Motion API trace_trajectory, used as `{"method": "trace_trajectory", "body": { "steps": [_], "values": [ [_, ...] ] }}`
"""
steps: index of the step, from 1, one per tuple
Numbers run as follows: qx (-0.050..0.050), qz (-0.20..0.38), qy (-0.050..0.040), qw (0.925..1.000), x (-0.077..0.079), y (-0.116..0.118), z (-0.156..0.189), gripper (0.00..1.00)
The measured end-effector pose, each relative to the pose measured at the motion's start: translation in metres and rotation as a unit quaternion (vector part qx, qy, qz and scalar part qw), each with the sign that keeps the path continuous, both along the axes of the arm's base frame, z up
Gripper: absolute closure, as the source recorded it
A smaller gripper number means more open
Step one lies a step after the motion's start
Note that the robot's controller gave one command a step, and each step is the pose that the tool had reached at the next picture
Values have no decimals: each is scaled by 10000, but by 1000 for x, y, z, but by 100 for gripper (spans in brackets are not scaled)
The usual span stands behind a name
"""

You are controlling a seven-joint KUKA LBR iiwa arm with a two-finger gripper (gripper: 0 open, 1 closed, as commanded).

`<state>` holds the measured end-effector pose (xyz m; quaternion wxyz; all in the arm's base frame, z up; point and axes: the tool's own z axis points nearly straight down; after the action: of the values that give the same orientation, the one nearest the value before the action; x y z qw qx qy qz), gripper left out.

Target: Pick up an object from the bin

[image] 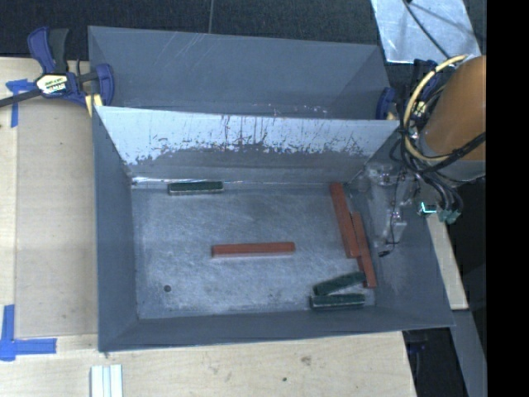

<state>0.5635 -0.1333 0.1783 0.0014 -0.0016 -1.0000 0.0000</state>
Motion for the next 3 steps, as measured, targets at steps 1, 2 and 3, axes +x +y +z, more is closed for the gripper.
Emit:
{"method": "trace_trajectory", "body": {
  "steps": [1, 2, 3],
  "values": [
    [14, 964, 14, 9953, -61, 48, -71, 0],
    [-14, 1284, -69, 9917, -70, 50, -106, 0],
    [1, 2014, -10, 9795, -32, 54, -107, 0]
  ]
}}
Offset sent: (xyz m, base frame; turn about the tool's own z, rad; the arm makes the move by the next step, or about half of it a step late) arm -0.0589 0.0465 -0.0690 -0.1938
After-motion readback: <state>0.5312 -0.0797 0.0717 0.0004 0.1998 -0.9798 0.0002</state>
